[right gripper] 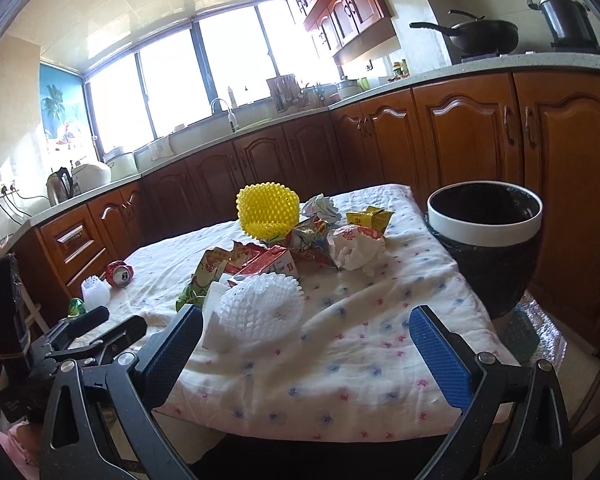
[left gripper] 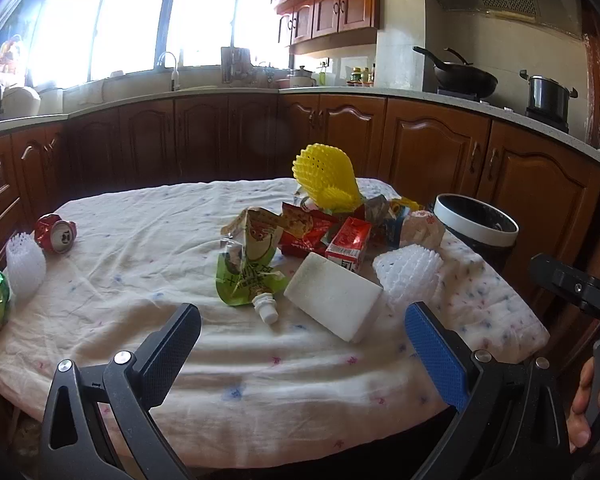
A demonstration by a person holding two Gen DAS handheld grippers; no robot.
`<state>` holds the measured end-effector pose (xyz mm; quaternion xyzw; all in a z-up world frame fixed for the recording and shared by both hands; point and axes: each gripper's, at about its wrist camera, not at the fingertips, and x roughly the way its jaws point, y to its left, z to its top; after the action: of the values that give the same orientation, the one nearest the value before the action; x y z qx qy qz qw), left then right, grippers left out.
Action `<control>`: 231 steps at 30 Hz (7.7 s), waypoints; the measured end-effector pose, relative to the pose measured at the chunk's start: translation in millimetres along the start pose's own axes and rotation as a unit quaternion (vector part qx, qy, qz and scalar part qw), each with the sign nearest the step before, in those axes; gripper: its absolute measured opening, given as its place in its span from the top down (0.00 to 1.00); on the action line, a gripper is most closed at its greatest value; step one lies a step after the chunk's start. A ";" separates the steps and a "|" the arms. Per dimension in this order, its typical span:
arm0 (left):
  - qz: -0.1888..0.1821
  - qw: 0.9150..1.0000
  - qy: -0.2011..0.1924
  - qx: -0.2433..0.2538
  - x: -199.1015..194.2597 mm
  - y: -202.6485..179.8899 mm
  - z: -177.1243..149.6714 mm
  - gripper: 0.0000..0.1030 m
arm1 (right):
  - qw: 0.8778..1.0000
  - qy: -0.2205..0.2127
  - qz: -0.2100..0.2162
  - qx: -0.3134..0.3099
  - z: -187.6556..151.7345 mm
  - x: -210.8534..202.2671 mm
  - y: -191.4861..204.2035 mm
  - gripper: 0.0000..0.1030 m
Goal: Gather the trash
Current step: 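Grasp the white sponge block with the left tool while the right grasps the white foam net, then carry both items over the bin and open both tools to drop them, then grasp the white milk carton with the left tool while the right grasps the crumpled tissue, then carry carton and tissue over the bin and open both tools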
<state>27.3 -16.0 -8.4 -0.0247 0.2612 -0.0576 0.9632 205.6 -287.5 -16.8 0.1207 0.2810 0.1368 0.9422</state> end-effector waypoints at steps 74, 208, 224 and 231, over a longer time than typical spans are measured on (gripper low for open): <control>-0.241 0.962 0.040 0.120 250.7 -185.1 182.3 0.87 | 0.989 0.014 -0.065 0.131 117.3 33.9 -212.5 0.88; -0.217 0.965 0.140 0.035 305.7 -172.9 176.3 0.51 | 0.988 0.015 -0.051 0.142 77.1 37.5 -173.0 0.70; -0.192 0.961 0.172 0.104 381.0 -243.4 218.4 0.51 | 0.982 0.036 -0.105 0.154 102.5 54.8 -221.7 0.70; -0.182 0.954 0.196 0.132 418.8 -273.2 230.2 0.51 | 0.980 0.056 -0.119 0.147 113.8 68.9 -237.6 0.70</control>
<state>475.9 -335.0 1.7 0.0672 0.4256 -0.2700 0.8611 370.2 -504.0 -30.9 0.2158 0.3629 -0.0124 0.9064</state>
